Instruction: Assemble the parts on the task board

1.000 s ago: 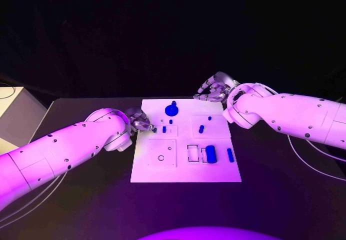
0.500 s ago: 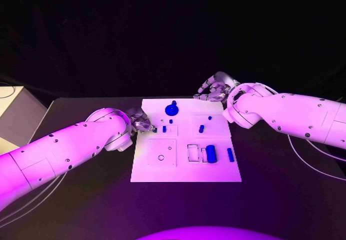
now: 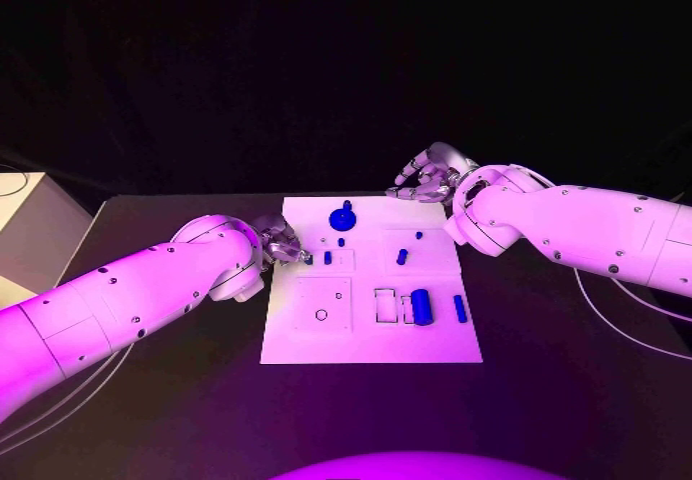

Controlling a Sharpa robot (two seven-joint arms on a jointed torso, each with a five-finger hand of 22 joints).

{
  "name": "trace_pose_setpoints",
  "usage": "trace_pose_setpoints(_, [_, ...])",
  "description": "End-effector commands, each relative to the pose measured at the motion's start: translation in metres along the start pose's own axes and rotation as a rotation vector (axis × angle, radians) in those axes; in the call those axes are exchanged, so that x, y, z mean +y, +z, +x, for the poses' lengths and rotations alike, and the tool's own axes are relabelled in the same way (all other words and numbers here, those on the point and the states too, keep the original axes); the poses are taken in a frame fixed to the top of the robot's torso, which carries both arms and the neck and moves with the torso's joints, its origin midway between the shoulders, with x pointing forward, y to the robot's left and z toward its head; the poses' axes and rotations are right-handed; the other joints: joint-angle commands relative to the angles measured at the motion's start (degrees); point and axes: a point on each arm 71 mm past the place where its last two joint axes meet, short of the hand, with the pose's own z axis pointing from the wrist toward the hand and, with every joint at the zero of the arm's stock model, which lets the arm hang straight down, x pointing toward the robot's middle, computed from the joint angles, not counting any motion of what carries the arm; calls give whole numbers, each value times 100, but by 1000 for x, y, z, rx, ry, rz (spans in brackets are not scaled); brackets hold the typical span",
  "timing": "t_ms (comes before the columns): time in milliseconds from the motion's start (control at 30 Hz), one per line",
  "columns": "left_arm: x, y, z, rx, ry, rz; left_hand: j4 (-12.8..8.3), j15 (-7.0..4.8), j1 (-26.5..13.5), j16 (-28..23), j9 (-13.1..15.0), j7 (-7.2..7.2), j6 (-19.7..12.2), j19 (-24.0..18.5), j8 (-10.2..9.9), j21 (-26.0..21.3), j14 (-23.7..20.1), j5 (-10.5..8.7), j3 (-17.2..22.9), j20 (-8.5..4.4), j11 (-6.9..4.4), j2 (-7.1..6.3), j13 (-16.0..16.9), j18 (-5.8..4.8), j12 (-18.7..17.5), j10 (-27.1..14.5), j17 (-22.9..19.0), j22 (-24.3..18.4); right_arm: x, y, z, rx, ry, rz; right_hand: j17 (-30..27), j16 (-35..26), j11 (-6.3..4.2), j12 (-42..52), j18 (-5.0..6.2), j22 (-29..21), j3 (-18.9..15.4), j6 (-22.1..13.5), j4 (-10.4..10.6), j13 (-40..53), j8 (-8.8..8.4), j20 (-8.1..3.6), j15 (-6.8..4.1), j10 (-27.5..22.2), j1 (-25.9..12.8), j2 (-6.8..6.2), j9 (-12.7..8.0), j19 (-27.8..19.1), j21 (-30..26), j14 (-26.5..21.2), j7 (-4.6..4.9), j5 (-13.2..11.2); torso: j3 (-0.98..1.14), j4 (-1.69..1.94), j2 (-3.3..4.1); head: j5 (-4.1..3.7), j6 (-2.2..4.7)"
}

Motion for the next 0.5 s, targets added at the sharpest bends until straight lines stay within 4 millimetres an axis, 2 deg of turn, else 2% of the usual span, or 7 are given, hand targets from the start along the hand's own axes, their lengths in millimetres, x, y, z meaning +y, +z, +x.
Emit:
trace_pose_setpoints(33, [0, 1, 4, 24, 16, 1, -1082, -36, -1, 28, 2, -35, 93, 2, 10, 0, 550, -6, 1063, -3, -10, 43, -5, -42, -26, 4, 1370, 189, 1, 0, 1, 11, -8, -13, 1389, -8, -8, -8, 20, 1232, -6, -56, 7, 1310, 18, -43, -37, 400, -58, 7, 5, 426, -16, 569, -2, 28, 2, 4, 1, -3, -4])
trace_pose_setpoints(500, [-2, 7, 11, 60, 34, -9, -1071, -34, -11, 27, -5, -32, 93, -15, -1, -12, 549, -37, 1057, -5, -7, 45, 11, -37, -25, 16, 1369, 168, 2, -1, 2, 13, -7, -17, 1389, -8, -8, -8, 20, 1232, -6, -56, 7, 1310, 18, -43, -37, 400, -58, 7, 5, 426, -16, 569, -2, 28, 5, -8, 8, -36, -28])
